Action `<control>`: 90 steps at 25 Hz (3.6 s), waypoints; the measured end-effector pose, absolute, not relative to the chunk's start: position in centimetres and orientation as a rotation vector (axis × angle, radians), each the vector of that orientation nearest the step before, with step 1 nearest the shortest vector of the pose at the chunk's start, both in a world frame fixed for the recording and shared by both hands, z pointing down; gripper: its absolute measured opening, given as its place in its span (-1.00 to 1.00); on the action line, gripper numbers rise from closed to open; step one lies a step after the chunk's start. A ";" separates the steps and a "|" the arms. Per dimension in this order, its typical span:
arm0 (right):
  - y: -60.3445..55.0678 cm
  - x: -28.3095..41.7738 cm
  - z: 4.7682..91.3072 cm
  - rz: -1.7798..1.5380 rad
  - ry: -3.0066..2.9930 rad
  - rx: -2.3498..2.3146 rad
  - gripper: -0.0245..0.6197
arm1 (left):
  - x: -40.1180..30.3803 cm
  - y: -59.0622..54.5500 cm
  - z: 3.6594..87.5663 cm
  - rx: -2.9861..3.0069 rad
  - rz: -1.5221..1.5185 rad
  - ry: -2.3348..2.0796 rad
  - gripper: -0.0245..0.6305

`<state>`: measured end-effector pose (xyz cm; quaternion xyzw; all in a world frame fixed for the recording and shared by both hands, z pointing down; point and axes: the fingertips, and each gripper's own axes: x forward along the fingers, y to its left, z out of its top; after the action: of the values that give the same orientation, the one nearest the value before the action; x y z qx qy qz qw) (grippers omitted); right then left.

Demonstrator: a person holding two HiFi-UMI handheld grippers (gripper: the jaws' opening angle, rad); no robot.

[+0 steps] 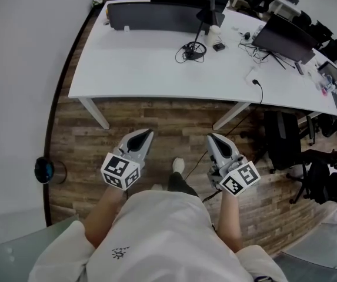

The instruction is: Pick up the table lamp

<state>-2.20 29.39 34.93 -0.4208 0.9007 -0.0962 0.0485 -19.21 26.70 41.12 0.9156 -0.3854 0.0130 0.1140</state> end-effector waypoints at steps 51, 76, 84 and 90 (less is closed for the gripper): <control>-4.3 14.5 37.0 -0.414 2.824 -0.979 -0.92 | -1.6 -3.8 41.6 2.603 0.126 -1.311 -0.94; -6.5 16.7 38.0 -0.444 2.781 -0.902 -0.92 | 0.4 -6.0 42.6 2.590 0.185 -1.302 -0.94; -8.2 16.1 37.6 -0.430 2.768 -0.953 -0.92 | 0.2 -8.9 41.8 2.634 0.177 -1.245 -0.94; -10.2 14.7 36.9 -0.422 2.751 -0.969 -0.92 | -1.0 -11.3 41.8 2.627 0.141 -1.209 -0.94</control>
<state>14.71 -10.23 36.91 -0.3272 0.9291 -0.1426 0.0970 -1.03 -11.26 41.76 0.9005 -0.4145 0.0482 0.1226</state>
